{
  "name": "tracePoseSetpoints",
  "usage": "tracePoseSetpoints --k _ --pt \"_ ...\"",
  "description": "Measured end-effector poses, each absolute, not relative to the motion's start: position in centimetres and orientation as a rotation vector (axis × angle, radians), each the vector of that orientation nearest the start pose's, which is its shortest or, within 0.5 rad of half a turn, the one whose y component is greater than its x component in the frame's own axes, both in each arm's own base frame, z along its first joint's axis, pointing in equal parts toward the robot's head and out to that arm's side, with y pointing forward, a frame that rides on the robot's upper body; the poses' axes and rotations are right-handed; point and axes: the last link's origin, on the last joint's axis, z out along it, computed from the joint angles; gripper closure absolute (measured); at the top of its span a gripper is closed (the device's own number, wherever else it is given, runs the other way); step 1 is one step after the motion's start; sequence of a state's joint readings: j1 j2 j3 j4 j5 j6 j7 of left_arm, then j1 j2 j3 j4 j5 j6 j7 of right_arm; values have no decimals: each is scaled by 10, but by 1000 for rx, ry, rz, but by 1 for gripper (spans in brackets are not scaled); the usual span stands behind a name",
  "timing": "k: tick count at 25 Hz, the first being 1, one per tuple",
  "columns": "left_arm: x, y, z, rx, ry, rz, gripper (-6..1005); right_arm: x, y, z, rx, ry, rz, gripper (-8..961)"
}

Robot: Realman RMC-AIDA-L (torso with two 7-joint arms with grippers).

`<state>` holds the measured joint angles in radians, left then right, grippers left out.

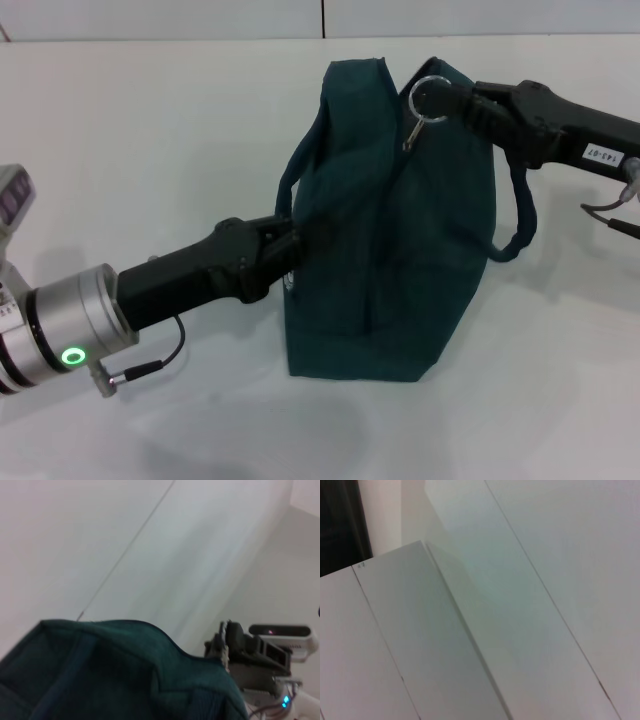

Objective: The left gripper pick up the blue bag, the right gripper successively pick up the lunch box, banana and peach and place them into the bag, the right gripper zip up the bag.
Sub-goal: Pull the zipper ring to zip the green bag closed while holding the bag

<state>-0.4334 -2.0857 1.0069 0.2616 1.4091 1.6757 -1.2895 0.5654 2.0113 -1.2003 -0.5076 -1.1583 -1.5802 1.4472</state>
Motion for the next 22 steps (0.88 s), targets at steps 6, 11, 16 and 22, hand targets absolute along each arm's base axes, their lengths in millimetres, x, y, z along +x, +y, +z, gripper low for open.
tracePoseSetpoints --k 6,11,16,22 --pt "-251 266 -47 -2576 -968 -1371 903 188 345 6 -2601 675 1409 948" --pt "-246 263 -48 -2622 -938 -1379 931 188 346 7 -2597 679 1409 948" --pt "-246 263 -48 -2632 -934 -1379 941 189 346 6 -2594 689 1408 947" --pt "-244 260 -52 -2668 -926 -1368 940 189 347 6 -2590 697 1405 947"
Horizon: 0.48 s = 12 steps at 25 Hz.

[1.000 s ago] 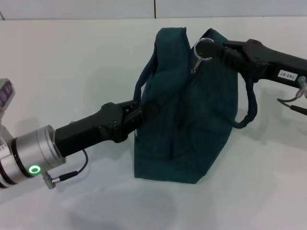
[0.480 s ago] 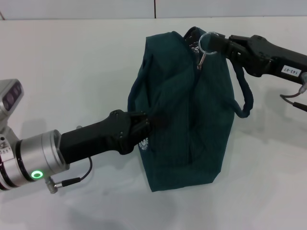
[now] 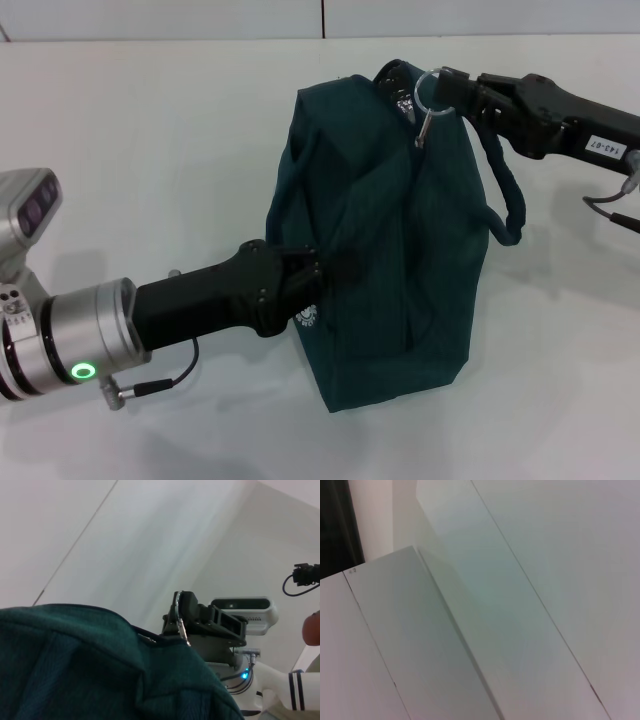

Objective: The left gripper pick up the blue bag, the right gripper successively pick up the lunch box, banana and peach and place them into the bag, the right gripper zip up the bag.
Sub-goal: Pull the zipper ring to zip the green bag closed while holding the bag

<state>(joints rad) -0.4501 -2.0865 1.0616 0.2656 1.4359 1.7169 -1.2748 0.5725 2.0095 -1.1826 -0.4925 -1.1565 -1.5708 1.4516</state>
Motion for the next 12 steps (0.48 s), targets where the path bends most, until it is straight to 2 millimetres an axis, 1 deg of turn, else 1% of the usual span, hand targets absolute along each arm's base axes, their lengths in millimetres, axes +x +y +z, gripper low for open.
tracePoseSetpoints --k 12 --pt "-244 251 -51 -2676 -863 -1401 945 191 351 6 -2572 714 1376 948"
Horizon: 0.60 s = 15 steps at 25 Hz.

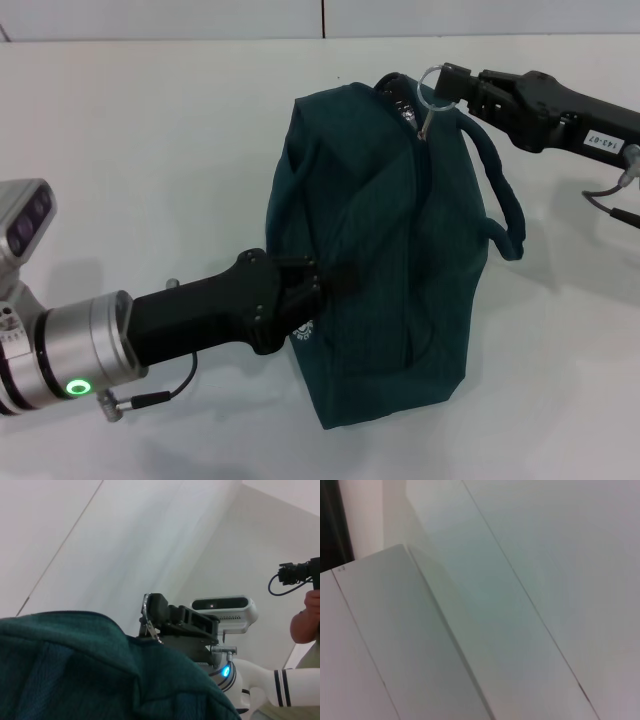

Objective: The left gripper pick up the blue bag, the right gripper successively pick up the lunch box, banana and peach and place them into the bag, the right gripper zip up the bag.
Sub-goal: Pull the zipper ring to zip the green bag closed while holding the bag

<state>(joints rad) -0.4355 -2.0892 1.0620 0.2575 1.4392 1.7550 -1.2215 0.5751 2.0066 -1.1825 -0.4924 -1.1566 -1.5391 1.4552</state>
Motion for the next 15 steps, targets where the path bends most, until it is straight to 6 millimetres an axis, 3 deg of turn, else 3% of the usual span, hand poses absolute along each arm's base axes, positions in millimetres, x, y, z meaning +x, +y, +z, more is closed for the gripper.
tracePoseSetpoints --k 15 --pt "-250 236 -45 -2650 -805 -1461 946 183 368 3 -2543 652 1309 948"
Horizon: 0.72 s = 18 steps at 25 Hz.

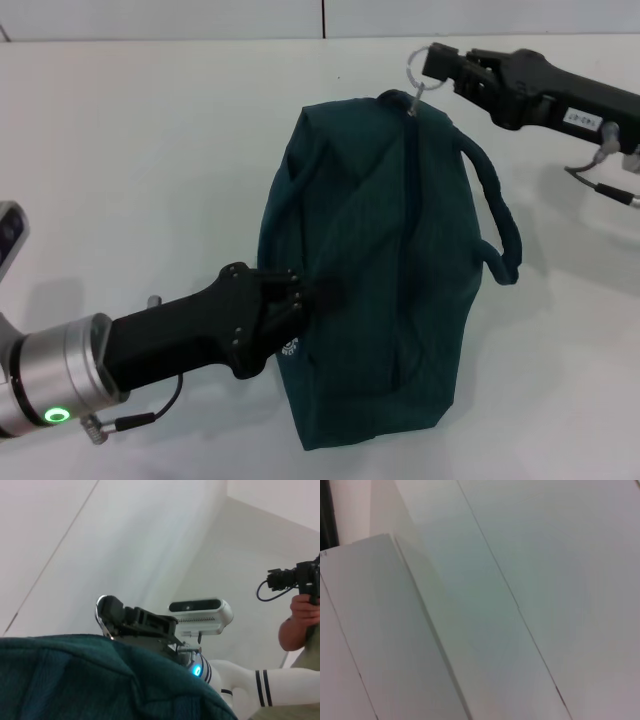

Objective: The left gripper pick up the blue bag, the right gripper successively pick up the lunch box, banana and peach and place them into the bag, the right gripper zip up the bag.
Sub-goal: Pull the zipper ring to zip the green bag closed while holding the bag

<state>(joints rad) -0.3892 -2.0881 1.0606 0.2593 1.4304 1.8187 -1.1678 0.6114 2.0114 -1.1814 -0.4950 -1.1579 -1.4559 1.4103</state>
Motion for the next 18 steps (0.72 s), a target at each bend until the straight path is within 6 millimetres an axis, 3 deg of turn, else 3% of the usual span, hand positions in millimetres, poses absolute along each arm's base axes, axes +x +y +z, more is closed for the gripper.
tracePoseSetpoints --k 10,18 --pt "-262 228 -40 -2582 -809 -1448 946 190 387 0 -2457 686 1188 947" --pt "-285 238 -23 -2331 -862 -1409 945 197 381 2 -2445 678 1193 947"
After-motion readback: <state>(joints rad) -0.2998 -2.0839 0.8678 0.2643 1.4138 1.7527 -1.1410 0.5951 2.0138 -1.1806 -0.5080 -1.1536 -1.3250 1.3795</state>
